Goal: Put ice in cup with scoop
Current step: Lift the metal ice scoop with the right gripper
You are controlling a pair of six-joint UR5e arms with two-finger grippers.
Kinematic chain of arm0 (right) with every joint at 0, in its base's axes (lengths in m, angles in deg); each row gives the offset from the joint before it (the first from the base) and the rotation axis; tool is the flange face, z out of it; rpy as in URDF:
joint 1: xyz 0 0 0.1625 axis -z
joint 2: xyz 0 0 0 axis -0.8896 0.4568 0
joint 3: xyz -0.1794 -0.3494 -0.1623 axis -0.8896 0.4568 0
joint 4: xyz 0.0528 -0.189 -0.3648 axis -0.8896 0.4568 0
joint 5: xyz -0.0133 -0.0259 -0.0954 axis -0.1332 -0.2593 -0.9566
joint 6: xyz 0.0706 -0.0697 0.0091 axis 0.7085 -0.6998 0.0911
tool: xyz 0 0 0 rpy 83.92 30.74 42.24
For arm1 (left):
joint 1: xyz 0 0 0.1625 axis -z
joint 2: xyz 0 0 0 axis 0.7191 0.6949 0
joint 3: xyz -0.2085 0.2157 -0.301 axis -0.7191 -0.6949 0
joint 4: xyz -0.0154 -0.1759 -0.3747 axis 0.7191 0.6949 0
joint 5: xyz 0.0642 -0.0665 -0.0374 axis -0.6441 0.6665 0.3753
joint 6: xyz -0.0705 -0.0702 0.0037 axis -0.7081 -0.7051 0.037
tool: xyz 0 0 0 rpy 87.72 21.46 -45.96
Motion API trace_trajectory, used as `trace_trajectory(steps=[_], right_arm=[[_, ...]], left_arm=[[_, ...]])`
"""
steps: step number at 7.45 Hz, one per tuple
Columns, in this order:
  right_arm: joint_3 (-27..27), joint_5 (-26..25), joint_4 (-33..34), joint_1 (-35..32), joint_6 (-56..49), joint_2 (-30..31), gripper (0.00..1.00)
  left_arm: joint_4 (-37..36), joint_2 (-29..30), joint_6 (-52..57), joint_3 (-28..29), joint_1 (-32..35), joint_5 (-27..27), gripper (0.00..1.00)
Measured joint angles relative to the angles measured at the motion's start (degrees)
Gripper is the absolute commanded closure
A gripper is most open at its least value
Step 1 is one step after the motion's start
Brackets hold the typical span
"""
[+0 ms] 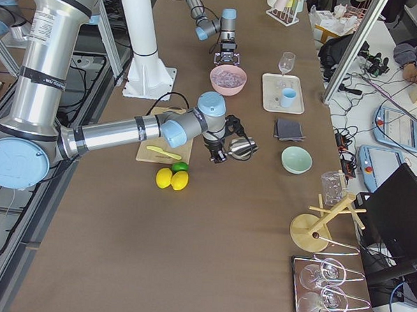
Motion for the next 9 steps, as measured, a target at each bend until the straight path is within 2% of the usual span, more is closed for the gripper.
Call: trace_trajectory(steps=[2, 4, 5, 7, 9], right_arm=[[-1.20, -1.34, 0.40, -0.76, -6.50, -1.12, 1.00], [-4.72, -2.56, 6.47, -0.86, -13.75, -2.56, 1.00], [-7.28, -3.62, 13.08, -0.78, -18.01, -5.53, 1.00], [-8.25, -8.82, 29.16, 0.28, -30.67, -17.31, 1.00], [-8.75, -13.38, 38.54, 2.25, -40.09, -25.07, 1.00]], left_arm=[[0.00, 0.10, 0.00, 0.03, -0.21, -0.05, 0.01], [0.00, 0.13, 0.00, 0.05, -0.25, -0.06, 0.01], [0.02, 0.12, 0.00, 0.03, -0.25, -0.05, 0.01], [0.62, -0.48, 0.00, -0.40, -0.17, 0.23, 0.01], [2.65, -2.09, 0.00, -0.55, 0.05, 1.29, 0.01]])
